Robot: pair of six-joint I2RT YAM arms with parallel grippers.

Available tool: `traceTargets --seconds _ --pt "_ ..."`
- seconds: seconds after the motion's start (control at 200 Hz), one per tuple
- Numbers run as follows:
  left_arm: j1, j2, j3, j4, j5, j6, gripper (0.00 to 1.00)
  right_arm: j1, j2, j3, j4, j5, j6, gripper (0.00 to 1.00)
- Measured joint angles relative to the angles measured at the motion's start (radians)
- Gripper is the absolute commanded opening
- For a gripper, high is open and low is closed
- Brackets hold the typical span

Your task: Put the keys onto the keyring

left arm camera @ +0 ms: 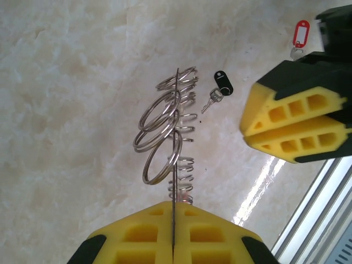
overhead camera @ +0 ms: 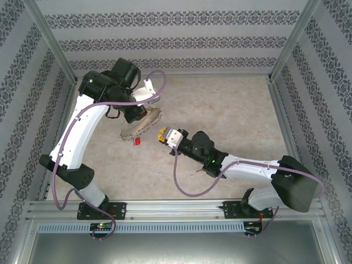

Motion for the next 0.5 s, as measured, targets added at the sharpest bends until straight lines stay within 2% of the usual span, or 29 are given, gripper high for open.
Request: traceTargets --seconds 0.505 --pt "-0.033 0.000 0.013 -0.036 -0.022 -0.001 0.00 0.037 0.153 0.031 0.135 0.003 0.029 0.18"
